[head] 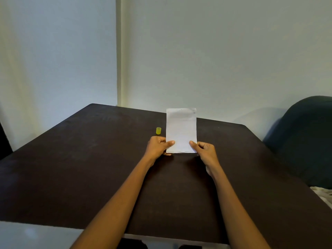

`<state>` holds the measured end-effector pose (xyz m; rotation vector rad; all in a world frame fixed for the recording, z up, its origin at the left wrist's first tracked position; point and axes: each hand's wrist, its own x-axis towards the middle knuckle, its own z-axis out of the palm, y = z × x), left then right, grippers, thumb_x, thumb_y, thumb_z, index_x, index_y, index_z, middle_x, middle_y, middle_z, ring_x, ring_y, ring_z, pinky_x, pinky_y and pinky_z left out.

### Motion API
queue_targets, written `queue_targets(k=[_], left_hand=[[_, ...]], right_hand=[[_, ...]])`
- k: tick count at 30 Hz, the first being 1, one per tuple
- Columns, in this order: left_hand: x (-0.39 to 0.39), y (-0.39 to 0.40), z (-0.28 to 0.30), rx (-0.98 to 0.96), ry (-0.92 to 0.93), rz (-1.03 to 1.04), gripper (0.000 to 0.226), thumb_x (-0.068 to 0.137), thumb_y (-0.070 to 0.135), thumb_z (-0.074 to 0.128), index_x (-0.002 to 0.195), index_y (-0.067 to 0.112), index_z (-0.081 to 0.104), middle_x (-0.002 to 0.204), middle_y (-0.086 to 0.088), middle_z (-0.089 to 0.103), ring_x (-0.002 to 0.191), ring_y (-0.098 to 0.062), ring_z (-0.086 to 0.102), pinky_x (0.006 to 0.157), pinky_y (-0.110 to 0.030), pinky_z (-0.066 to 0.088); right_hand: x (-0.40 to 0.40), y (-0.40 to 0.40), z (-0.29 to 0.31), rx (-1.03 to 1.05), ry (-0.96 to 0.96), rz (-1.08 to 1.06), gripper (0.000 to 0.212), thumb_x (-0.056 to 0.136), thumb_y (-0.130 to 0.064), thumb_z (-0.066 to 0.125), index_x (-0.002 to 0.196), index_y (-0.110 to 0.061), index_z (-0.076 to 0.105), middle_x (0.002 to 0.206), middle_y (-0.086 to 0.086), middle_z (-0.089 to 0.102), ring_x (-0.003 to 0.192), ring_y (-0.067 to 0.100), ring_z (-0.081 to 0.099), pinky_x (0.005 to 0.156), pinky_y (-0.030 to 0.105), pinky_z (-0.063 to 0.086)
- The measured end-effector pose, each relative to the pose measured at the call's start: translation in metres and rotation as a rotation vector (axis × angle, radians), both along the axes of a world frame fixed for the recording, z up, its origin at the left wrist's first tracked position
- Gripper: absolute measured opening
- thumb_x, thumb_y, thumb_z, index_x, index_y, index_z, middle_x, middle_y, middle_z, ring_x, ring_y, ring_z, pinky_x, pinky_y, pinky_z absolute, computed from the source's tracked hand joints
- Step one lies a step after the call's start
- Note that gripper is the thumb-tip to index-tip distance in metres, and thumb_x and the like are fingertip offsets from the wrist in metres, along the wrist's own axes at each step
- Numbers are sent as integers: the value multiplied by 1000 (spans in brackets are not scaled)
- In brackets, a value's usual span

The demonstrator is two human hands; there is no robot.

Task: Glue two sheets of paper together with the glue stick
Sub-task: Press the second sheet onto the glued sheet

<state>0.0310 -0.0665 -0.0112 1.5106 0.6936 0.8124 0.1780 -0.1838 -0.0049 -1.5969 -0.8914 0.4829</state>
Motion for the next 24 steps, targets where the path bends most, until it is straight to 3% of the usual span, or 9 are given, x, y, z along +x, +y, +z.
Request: queue_targets(k=[4, 8, 12, 16, 19, 22, 24], left_hand=[[0, 2, -1, -1, 16, -20, 25, 83, 19, 68, 88, -5, 67, 89, -14, 66, 85, -27, 67, 56, -24, 57], [-2, -1, 1, -27, -1, -51, 7, 84, 19, 67, 82, 13, 69, 87, -7, 72, 72, -22, 72, 55, -24, 58], [-3, -3, 4, -46, -17, -70, 6, 85, 18, 66, 86, 13, 68, 85, -4, 72, 67, -23, 72, 53, -23, 57], [-4, -4, 6, -38, -22, -76, 7, 85, 16, 65, 90, 11, 67, 85, -4, 71, 64, -21, 72, 53, -23, 57], [-5, -5, 8, -57, -23, -80, 8, 85, 21, 65, 84, 13, 65, 80, -2, 70, 65, -22, 72, 52, -23, 57], [-7, -5, 11, -61, 34, -104, 32, 86, 37, 61, 66, 13, 55, 54, 0, 64, 61, -21, 72, 48, -20, 55], [-7, -5, 11, -43, 64, -140, 29, 87, 35, 60, 69, 12, 59, 58, -1, 70, 55, -17, 70, 46, -18, 54]], right_hand=[[0, -4, 2, -21, 11, 57, 32, 85, -36, 66, 72, -8, 57, 71, 10, 45, 65, 22, 37, 62, 32, 33], [-1, -4, 3, -24, 10, 26, 36, 84, -36, 66, 62, -14, 51, 65, 11, 43, 60, 17, 38, 57, 28, 33], [1, -4, 3, -12, 8, 21, 31, 82, -35, 69, 66, -11, 57, 68, 10, 47, 63, 18, 40, 59, 28, 35], [1, -3, 1, -19, 21, 16, 39, 81, -36, 70, 73, 2, 62, 71, 12, 52, 67, 21, 43, 62, 32, 37], [1, -2, 2, -24, 21, -31, 34, 81, -36, 70, 62, -10, 60, 62, 6, 51, 61, 15, 43, 60, 28, 38], [2, -1, 1, -12, 35, -78, 35, 80, -38, 70, 55, -19, 54, 54, -2, 47, 56, 10, 42, 57, 26, 38], [2, -1, 1, 0, 46, -96, 34, 79, -38, 71, 56, -19, 56, 53, -3, 48, 56, 9, 43, 57, 25, 38]])
